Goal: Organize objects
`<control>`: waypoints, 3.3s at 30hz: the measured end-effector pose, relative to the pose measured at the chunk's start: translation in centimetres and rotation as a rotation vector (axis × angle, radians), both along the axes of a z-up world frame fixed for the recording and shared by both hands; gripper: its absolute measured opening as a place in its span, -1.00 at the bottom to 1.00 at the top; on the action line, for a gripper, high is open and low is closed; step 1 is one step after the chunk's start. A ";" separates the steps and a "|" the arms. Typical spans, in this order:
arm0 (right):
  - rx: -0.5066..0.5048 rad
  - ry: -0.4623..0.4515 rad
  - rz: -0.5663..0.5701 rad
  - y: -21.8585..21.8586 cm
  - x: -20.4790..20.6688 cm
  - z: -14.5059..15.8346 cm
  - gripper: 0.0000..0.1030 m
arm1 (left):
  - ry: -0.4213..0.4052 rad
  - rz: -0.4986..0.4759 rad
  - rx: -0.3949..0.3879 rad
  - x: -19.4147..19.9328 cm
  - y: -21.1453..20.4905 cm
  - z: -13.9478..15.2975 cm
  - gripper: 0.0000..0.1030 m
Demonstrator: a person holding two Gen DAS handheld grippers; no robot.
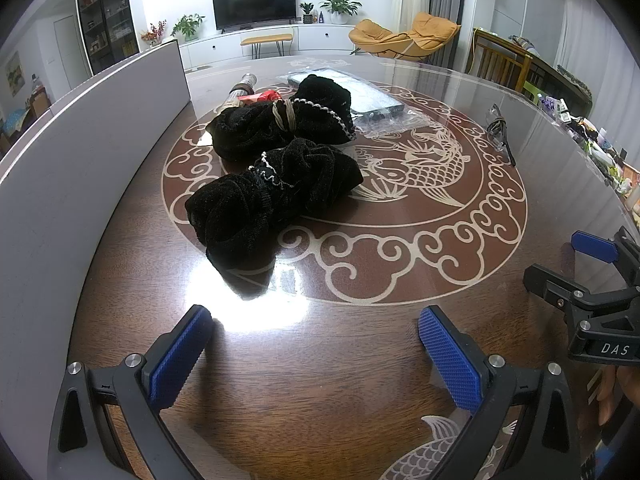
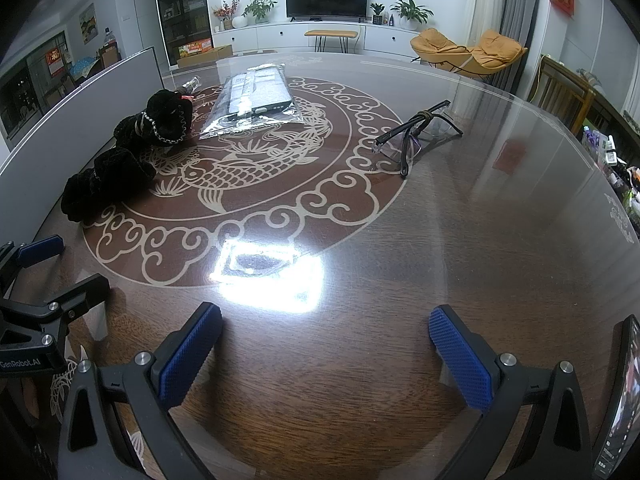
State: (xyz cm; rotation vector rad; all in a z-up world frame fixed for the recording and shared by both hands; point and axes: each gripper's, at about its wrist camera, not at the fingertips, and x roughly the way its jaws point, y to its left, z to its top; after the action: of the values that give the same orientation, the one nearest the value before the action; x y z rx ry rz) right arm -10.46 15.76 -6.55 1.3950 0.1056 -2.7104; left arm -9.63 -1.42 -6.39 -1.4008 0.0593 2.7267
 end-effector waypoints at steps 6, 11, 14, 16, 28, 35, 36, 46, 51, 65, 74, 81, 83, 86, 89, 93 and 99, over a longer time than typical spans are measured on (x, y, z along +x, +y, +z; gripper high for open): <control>0.000 0.000 0.000 0.0 0.0 0.0 1.00 | 0.000 0.000 0.000 0.0 0.0 0.0 1.00; 0.000 0.000 0.000 0.0 0.0 0.0 1.00 | 0.000 0.000 0.000 0.0 0.0 0.0 1.00; 0.000 0.000 0.000 0.0 0.0 0.0 1.00 | 0.000 0.000 0.000 0.0 0.0 0.0 1.00; 0.000 0.000 0.000 0.0 0.0 0.0 1.00 | 0.000 0.000 0.000 0.0 0.0 0.0 1.00; -0.001 0.000 0.000 0.0 0.0 0.0 1.00 | 0.000 0.000 0.000 0.0 0.0 0.0 1.00; -0.001 0.000 0.000 0.0 -0.1 0.0 1.00 | 0.000 0.000 0.000 0.0 0.0 0.0 1.00; -0.001 0.000 0.000 0.0 -0.1 0.0 1.00 | 0.000 0.000 0.000 0.0 0.0 0.0 1.00; -0.001 0.000 0.000 0.0 -0.1 0.0 1.00 | 0.000 0.000 0.000 0.0 0.0 0.0 1.00; -0.001 0.000 0.000 0.0 -0.1 0.0 1.00 | 0.000 0.000 0.000 0.0 0.0 0.0 1.00; -0.002 0.000 0.000 0.0 -0.1 0.0 1.00 | 0.000 0.000 0.000 -0.1 0.0 0.0 1.00; -0.002 0.000 0.000 -0.1 -0.1 -0.1 1.00 | 0.000 0.000 0.000 -0.1 0.0 -0.1 1.00; -0.002 0.000 0.000 -0.1 -0.1 -0.1 1.00 | 0.000 0.000 0.000 -0.1 0.0 -0.1 1.00; -0.002 0.000 0.000 -0.1 -0.1 0.0 1.00 | 0.000 0.000 0.000 -0.1 0.0 -0.1 1.00; -0.002 0.000 0.000 -0.1 -0.1 -0.1 1.00 | -0.003 -0.001 0.000 -0.1 0.0 -0.1 1.00; -0.002 0.000 0.000 -0.1 -0.1 -0.1 1.00 | -0.122 -0.065 -0.012 -0.7 -0.3 0.3 1.00; -0.002 0.000 0.000 -0.1 -0.1 -0.1 1.00 | -0.166 -0.034 0.056 -1.4 -3.0 3.2 1.00; -0.002 0.000 0.000 -0.1 -0.1 -0.1 1.00 | -0.133 -0.197 -0.092 -5.5 -3.0 5.5 1.00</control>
State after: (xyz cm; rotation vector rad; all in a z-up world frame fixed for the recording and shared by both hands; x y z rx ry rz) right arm -10.61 15.68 -6.63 1.3939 0.1024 -2.7103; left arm -15.12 -4.43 -0.93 -1.5074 0.3010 2.4953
